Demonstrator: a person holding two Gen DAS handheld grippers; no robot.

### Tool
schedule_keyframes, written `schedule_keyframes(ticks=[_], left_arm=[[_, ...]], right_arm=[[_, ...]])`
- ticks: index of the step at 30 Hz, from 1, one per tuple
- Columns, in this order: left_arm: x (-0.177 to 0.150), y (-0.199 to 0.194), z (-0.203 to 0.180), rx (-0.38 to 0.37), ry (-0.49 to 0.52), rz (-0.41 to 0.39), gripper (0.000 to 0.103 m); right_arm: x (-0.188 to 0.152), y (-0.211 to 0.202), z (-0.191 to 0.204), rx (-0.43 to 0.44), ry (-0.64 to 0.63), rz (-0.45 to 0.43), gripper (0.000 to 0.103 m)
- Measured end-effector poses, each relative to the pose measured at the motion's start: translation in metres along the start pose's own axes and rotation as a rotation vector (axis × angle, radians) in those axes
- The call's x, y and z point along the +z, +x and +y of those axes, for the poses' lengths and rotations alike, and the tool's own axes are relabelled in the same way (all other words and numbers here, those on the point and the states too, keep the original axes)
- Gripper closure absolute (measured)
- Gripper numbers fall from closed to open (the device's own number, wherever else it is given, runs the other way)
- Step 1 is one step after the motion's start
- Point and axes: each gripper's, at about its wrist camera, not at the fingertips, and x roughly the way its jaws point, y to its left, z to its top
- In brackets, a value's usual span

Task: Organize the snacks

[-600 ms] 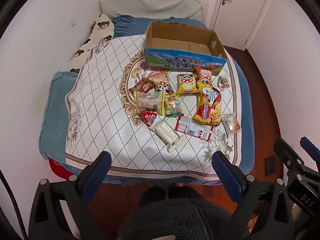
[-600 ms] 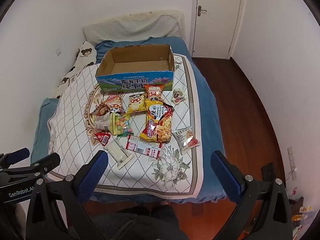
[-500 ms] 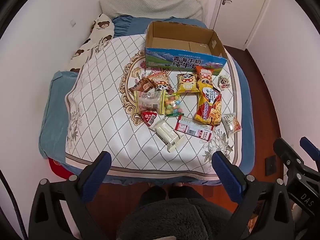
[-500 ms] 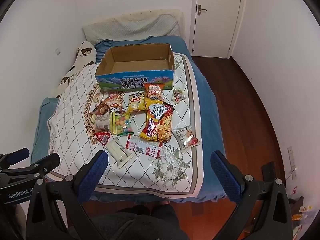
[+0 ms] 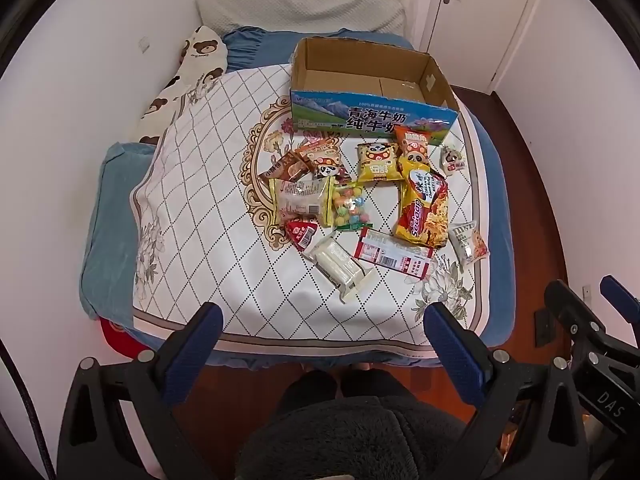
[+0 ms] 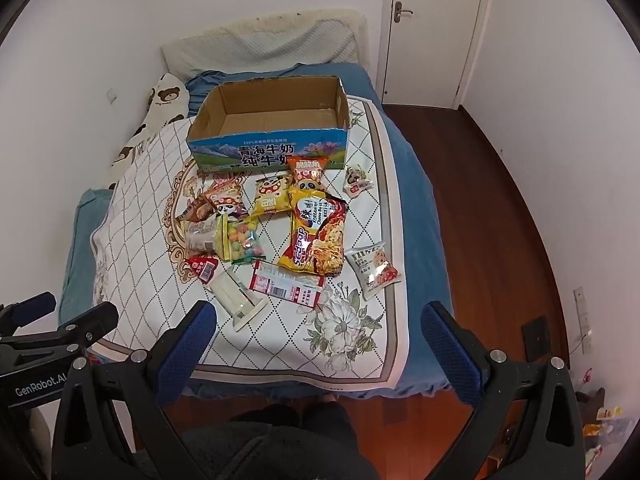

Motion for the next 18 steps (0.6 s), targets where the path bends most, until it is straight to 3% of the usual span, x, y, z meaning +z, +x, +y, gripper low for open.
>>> schedule_keyframes(ticks=[18], left_arm=[[0.0027,0.0049,0.0004,0.004,0.001,0.007,0.0]], right_arm=[[0.0005,0.0011,0.0052,-0.008,-0.004,-0.004,0.0]])
